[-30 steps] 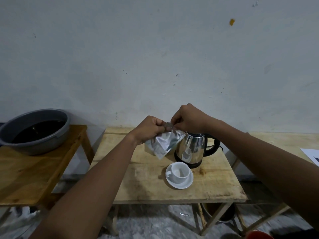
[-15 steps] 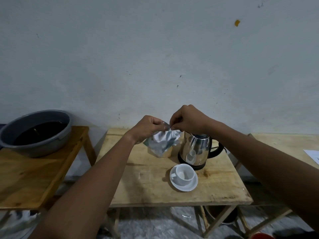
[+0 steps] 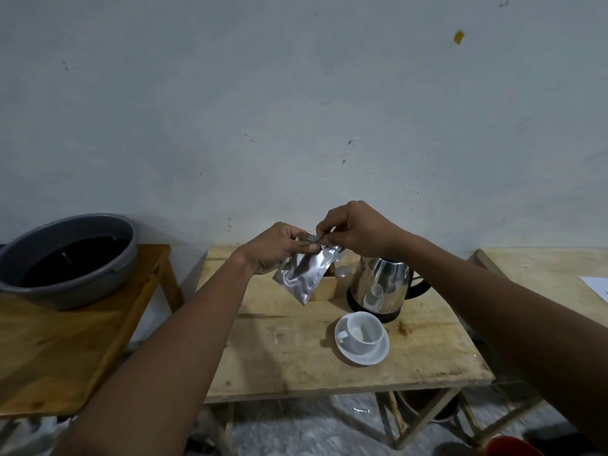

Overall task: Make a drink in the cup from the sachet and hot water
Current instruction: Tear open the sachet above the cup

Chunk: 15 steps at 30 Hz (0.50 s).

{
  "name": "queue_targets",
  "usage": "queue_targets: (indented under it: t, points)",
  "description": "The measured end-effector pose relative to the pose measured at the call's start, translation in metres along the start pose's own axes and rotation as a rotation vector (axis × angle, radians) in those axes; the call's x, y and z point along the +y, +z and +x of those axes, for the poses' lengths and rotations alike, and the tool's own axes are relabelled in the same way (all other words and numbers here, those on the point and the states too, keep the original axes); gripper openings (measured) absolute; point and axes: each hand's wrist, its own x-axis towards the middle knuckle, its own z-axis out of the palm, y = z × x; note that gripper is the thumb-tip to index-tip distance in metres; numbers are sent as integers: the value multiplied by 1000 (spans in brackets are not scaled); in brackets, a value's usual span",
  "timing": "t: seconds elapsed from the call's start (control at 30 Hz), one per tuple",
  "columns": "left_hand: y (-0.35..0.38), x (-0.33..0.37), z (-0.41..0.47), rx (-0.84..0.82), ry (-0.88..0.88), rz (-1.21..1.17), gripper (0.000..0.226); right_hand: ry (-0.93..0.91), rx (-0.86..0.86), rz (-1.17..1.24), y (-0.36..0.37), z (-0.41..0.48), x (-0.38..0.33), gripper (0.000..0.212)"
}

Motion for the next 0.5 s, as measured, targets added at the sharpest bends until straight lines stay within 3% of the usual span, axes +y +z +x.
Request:
queue_targets:
  t: [0.3,0.4,0.5]
  points:
    - [0,-1,0,-84,-7,-63,16,-3,-1,24,4,-3,3,11]
    - [2,7,5,-33,27,166,11,32,-101,-147,-5,-2,0,14]
    - [13,20,10,-4,66,215,7,41,-124,-347,-12,-2,-4,12]
